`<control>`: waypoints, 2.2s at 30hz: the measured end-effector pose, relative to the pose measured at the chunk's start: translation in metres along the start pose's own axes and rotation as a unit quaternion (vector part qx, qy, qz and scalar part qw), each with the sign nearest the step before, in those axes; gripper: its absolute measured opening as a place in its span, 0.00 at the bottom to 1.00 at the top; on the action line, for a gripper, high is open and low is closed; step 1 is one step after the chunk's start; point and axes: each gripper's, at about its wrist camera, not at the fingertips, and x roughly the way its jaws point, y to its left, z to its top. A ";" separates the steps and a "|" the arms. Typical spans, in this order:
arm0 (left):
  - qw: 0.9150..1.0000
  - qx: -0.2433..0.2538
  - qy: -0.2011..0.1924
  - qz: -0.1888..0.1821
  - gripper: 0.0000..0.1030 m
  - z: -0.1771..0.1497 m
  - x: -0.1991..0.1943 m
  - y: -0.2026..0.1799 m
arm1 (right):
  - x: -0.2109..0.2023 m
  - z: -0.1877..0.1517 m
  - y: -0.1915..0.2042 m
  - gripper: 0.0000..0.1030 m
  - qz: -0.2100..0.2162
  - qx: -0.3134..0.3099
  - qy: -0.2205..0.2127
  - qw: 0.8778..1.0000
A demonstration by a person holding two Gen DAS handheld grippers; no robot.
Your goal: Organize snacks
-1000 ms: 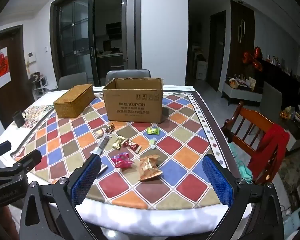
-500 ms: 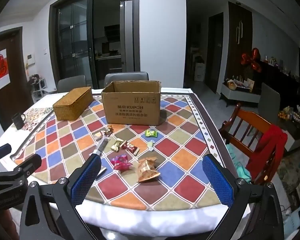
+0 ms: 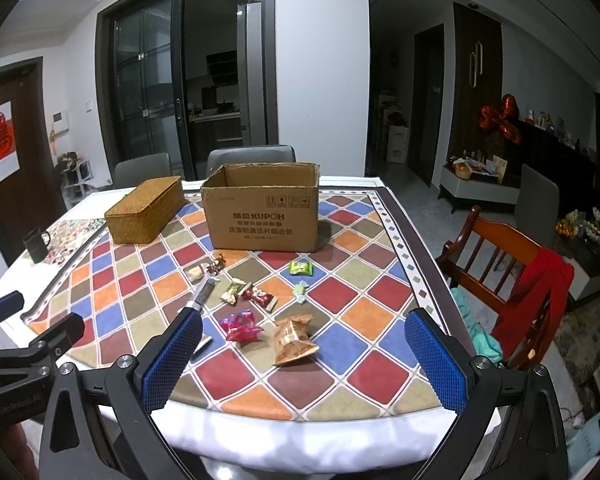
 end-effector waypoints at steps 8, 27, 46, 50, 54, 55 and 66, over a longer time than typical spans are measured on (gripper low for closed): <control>1.000 -0.001 -0.001 0.000 1.00 0.000 -0.001 -0.001 | -0.002 0.006 -0.001 0.99 -0.001 0.000 -0.001 1.000; 1.000 -0.002 -0.009 0.000 1.00 0.006 -0.007 -0.001 | -0.009 0.013 -0.009 0.99 -0.004 0.003 -0.008 1.000; 1.000 0.000 -0.002 -0.006 1.00 0.007 -0.003 0.001 | -0.009 0.017 -0.010 0.99 -0.007 0.005 -0.004 1.000; 1.000 0.002 0.001 -0.009 1.00 0.007 0.003 0.001 | -0.004 0.015 -0.010 0.99 -0.008 0.006 0.002 1.000; 1.000 0.003 0.005 -0.010 1.00 0.005 0.011 0.000 | 0.003 0.013 -0.009 0.99 -0.009 0.006 0.005 1.000; 1.000 0.003 0.005 -0.010 1.00 0.005 0.012 0.000 | 0.004 0.012 -0.009 0.99 -0.009 0.006 0.005 1.000; 1.000 0.013 0.018 -0.018 1.00 0.005 0.037 -0.003 | 0.029 0.008 -0.007 0.99 -0.012 0.007 0.019 1.000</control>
